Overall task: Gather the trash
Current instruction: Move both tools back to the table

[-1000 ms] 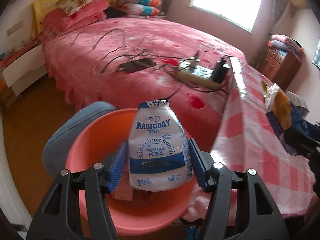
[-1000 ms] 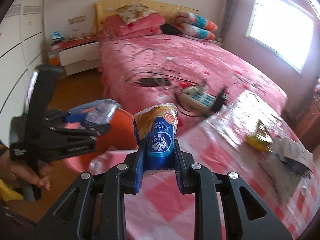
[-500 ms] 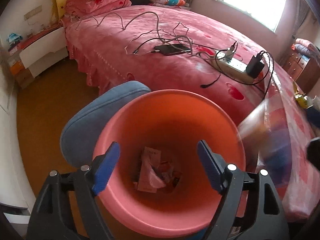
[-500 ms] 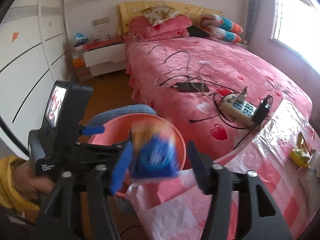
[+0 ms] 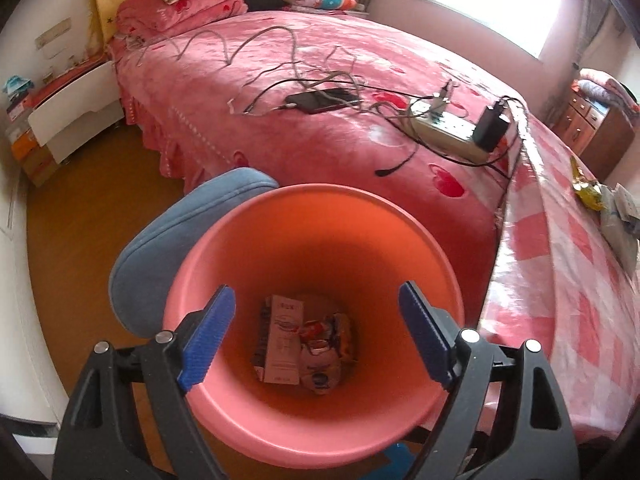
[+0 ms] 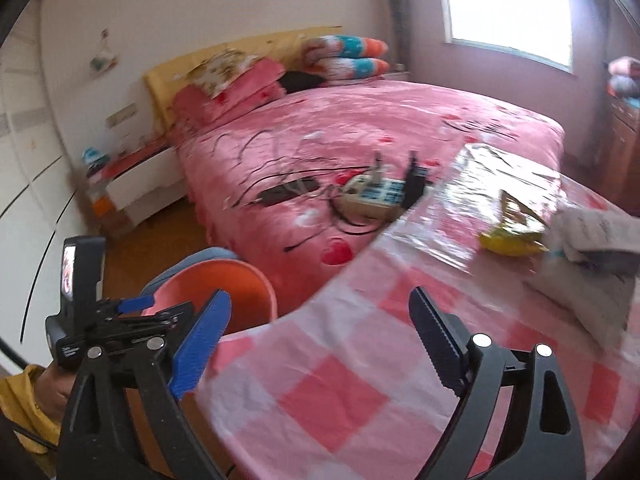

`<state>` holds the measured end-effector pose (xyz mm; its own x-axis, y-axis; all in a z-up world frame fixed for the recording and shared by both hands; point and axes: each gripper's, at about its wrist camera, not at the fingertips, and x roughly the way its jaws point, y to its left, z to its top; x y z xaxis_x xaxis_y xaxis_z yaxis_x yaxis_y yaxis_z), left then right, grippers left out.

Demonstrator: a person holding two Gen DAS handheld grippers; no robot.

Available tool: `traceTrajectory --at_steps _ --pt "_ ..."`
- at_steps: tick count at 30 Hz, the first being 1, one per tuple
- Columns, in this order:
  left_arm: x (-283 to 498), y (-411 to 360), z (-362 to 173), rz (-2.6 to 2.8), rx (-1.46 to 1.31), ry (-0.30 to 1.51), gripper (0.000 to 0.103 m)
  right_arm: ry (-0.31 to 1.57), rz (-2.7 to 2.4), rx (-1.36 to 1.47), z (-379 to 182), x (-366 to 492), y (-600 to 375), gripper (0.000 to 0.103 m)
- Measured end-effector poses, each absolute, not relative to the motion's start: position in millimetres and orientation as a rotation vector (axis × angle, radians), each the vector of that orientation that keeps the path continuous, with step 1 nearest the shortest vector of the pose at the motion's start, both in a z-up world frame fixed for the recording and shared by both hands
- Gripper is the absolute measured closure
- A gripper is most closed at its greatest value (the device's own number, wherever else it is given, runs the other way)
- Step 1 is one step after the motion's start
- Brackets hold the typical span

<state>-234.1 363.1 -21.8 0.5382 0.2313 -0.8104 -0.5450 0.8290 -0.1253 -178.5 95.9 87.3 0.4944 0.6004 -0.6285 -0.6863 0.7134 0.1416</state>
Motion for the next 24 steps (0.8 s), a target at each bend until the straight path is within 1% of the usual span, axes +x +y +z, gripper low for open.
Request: traceTrajectory --at_steps 13,24 --pt "-215 319 19 0.37 -0.331 0.84 0.018 0.708 0.701 -0.002 87 -163 27 0.011" --pt "-167 257 67 0.263 -0.24 0.778 0.018 0.69 0.611 0.118 86 -143 -53 0.011"
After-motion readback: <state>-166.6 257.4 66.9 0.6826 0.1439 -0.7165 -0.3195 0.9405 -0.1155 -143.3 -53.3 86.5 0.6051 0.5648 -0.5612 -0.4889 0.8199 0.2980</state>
